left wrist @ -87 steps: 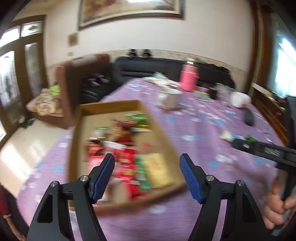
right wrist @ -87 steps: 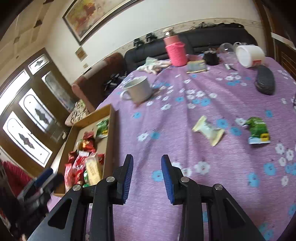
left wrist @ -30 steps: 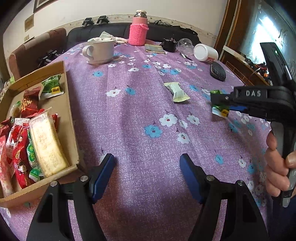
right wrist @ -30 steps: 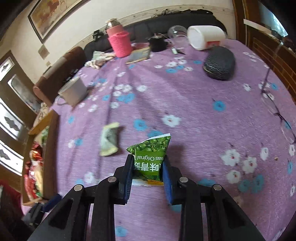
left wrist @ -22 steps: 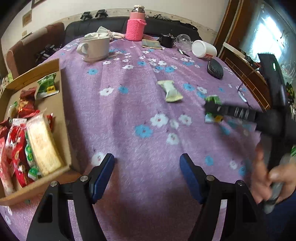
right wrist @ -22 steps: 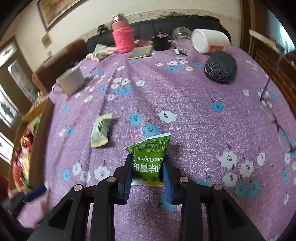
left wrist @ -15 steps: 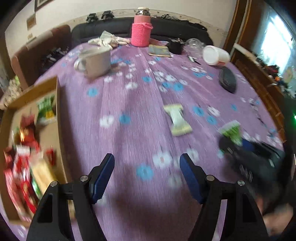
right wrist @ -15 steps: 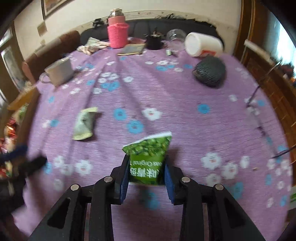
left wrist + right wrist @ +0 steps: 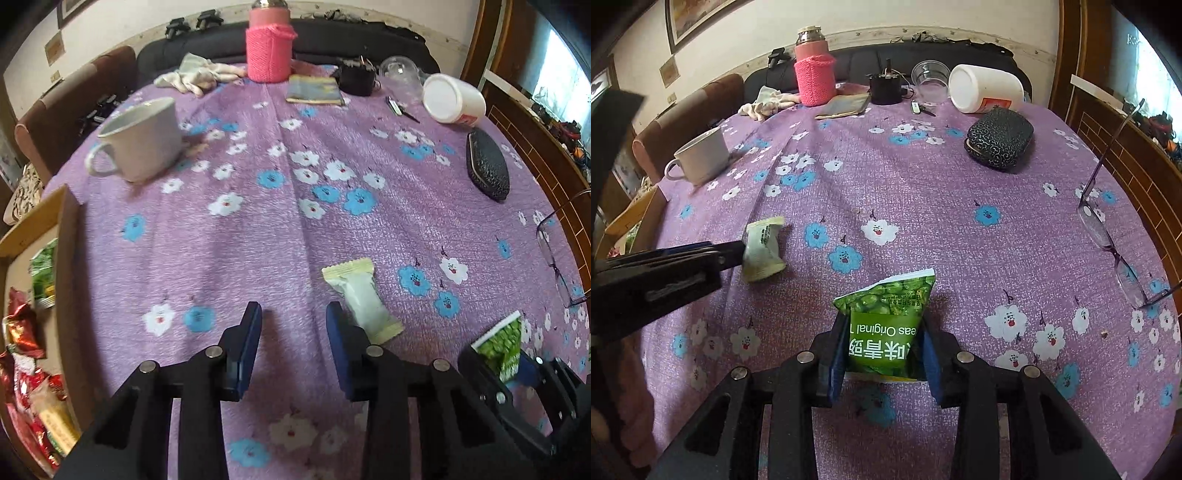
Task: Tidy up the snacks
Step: 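Grasp the cream wrapped candy with the left gripper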
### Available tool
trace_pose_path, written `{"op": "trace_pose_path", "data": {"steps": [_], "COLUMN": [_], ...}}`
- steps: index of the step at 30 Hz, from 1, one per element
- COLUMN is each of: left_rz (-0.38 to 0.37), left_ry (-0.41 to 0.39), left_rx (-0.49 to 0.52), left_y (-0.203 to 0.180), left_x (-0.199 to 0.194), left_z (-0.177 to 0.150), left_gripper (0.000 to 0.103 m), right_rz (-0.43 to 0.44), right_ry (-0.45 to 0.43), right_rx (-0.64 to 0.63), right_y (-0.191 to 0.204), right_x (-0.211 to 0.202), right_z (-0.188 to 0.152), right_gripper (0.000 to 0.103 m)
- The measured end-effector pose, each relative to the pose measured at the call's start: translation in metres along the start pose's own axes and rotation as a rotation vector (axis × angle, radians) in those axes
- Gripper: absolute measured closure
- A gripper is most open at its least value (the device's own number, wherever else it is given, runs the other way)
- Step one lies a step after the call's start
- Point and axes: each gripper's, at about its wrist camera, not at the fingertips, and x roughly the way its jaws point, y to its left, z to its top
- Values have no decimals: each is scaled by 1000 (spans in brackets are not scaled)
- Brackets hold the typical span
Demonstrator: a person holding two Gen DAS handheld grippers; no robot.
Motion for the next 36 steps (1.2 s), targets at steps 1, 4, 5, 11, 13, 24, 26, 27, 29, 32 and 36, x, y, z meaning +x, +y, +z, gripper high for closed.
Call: {"op": "trace_pose_path", "data": {"steps": [1, 4, 5, 11, 13, 24, 26, 27, 29, 32, 36], "left_rz": [1, 22, 5, -47, -66, -89, -94, -80, -57, -51, -67], "left_ry": [4, -22, -19, -36, -43, -32, -27, -19, -41, -64, -67], "left_rx": [4, 32, 22, -29, -33, 22, 32, 36, 47, 56, 35], "left_y": [-2, -9, -9, -4, -7, -33, -36, -37, -37, -36, -27], "left_x": [2, 2, 1, -18, -22, -2, 3, 7, 9, 7, 1], "left_z": [-1, -1, 0, 8, 9, 13, 14, 14, 11, 8, 1], "left_gripper": [68, 68, 68, 68, 68, 67, 69, 81, 82, 83, 84], "right_rz": [-3, 2, 8, 52, 59, 60, 62, 64, 64, 58, 52], "right_ry": [-1, -1, 1, 22, 26, 30, 31, 31, 31, 30, 30], "right_rx": [-3, 7, 15, 59, 70, 78, 79, 81, 82, 76, 66], "right_y": [0, -1, -2, -10, -11, -11, -12, -12, -12, -11, -9], "right_x": [0, 0, 0, 0, 1, 0, 0, 0, 0, -1, -1], "right_z": [0, 0, 1, 4, 4, 4, 4, 4, 4, 4, 4], "right_gripper": [65, 65, 65, 65, 65, 65, 65, 65, 65, 65, 65]}}
